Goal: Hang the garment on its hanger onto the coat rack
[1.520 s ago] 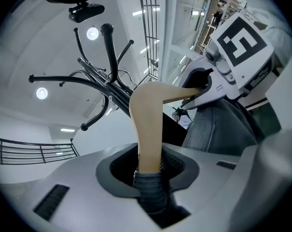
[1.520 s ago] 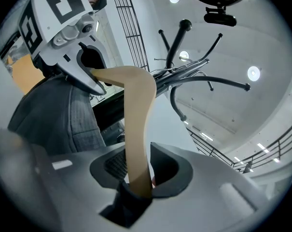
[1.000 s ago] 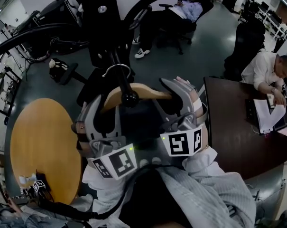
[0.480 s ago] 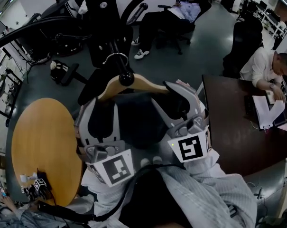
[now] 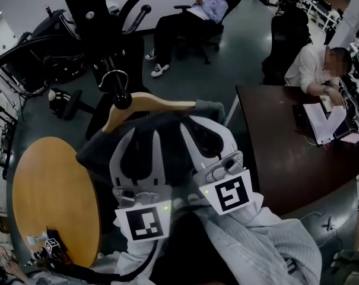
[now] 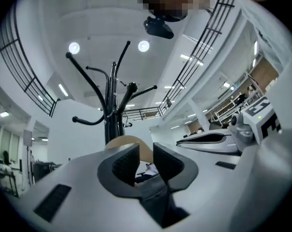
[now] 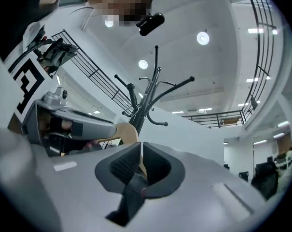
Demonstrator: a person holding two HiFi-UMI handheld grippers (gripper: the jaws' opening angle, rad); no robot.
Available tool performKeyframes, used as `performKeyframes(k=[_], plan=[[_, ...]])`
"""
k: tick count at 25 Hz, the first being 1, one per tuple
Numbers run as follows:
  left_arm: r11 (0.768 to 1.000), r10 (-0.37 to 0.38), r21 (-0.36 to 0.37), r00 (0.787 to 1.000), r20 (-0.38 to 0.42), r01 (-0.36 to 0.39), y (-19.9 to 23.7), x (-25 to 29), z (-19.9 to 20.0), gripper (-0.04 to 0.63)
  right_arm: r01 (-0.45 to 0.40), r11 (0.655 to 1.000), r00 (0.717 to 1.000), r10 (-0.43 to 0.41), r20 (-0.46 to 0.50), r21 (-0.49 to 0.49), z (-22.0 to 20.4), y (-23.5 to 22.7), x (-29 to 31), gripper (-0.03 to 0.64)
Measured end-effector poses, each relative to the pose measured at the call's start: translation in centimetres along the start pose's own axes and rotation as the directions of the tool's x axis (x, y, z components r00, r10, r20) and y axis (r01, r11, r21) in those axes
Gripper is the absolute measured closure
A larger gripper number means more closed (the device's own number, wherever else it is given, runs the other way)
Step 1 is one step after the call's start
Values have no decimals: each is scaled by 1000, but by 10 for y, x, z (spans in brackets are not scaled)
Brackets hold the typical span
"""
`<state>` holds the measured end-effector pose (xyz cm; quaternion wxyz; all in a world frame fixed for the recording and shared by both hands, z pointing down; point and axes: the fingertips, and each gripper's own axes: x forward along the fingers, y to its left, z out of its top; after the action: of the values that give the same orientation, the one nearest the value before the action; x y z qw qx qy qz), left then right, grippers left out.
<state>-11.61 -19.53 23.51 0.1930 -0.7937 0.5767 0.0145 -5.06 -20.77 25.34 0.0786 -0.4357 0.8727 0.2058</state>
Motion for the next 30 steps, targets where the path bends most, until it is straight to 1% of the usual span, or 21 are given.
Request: performKeyframes(k=[1, 4, 6, 8, 11, 13, 17, 21, 26, 30], plan=[[1000, -15, -23, 1000, -16, 14, -6, 3, -5, 519, -8, 1000, 1000, 8, -10, 21, -2, 1, -2, 610], [995, -67, -73, 996, -64, 63, -21, 12, -20, 579, -25, 999, 999, 26, -33, 43, -6, 1, -7, 615], [989, -94, -119, 994, -63, 86, -28, 17, -23, 589, -8, 998, 998, 11, -68, 55, -13, -5, -8, 615], [985, -112, -141, 992, -56, 104, -33, 22, -25, 591, 11, 997, 994, -2, -105, 83, -21, -11, -7, 615], [984, -139, -122, 986, -90, 127, -42, 30, -32, 591, 18, 993, 992, -4, -123, 115, -27, -18, -8, 615], [984, -152, -113, 982, -115, 139, -47, 33, -37, 591, 17, 993, 993, -3, -120, 114, -27, -21, -9, 615], [982, -167, -104, 978, -126, 155, -52, 36, -40, 591, 16, 994, 992, -3, -125, 109, -31, -27, -10, 615], [984, -159, -101, 979, -125, 146, -49, 37, -39, 591, 11, 993, 993, 3, -115, 114, -32, -28, -6, 615], [987, -154, -71, 977, -147, 145, -42, 36, -42, 591, 5, 993, 993, 9, -117, 121, -37, -26, 2, 615], [988, -150, -60, 975, -163, 142, -38, 38, -45, 591, -2, 992, 993, 17, -113, 126, -39, -26, 9, 615]])
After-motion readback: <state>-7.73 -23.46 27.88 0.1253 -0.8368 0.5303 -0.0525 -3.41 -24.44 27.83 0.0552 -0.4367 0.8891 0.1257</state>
